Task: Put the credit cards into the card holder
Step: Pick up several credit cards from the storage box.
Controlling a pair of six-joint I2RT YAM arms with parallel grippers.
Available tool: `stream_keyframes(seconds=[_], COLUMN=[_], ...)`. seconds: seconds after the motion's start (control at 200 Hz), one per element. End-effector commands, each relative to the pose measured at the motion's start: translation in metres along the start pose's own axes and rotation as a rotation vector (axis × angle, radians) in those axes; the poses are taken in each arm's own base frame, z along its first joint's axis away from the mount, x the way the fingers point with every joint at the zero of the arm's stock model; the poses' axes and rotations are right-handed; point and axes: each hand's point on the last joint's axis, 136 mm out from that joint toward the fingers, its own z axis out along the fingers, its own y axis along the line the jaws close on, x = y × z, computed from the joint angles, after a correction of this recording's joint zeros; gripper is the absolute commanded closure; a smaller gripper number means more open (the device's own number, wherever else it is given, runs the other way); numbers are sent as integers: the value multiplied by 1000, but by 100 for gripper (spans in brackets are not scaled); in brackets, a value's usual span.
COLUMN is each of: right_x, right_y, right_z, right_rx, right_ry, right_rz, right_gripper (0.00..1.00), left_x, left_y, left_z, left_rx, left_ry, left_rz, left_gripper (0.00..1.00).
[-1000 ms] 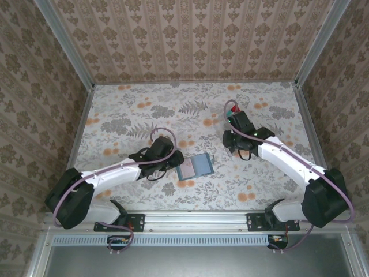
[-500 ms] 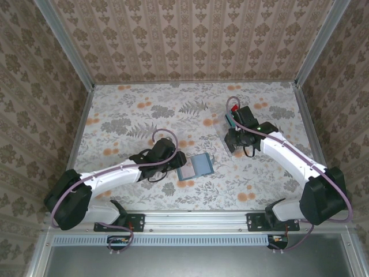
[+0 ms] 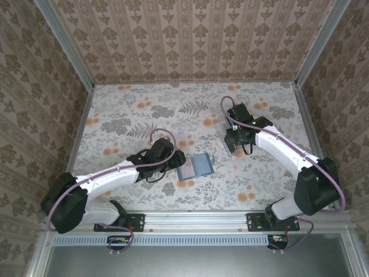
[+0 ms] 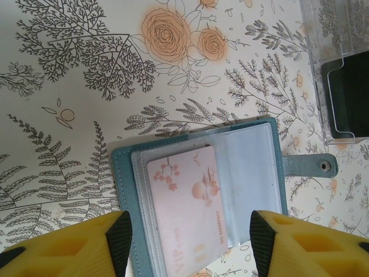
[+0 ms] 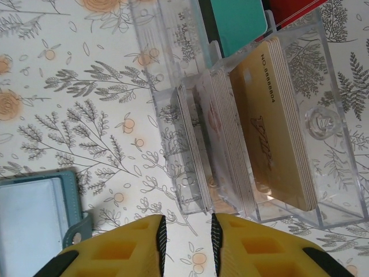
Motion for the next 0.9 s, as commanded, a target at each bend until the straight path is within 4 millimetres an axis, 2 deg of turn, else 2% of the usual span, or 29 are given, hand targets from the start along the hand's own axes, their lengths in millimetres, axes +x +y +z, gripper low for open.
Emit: stream_keyframes(seconds=[0.0,0.36,0.545,0.675,0.895], right_x=[0,0,-6,-10,-2], right_y=[-8,3,-8,-9,0], right_z=[1,21,36,45,61], right_rx=[59,137,272,311,353], right_ry=[47,115,119,116,145], right_rz=[-64,-183,-240,-292,-365], right_gripper=[70,70,70,70,71], left_x=[-5,-2,-4,-3,-4], left_y=[-7,0,0,-2,-1], left_z=[-2,-5,-6,-4,-3], left_rx=[7,6,9,14,1], left_ry=[-8,-15,-25,-21,-19], left_rz=[7,-5,-9,-21,-10], left_gripper=[40,38,37,37,37])
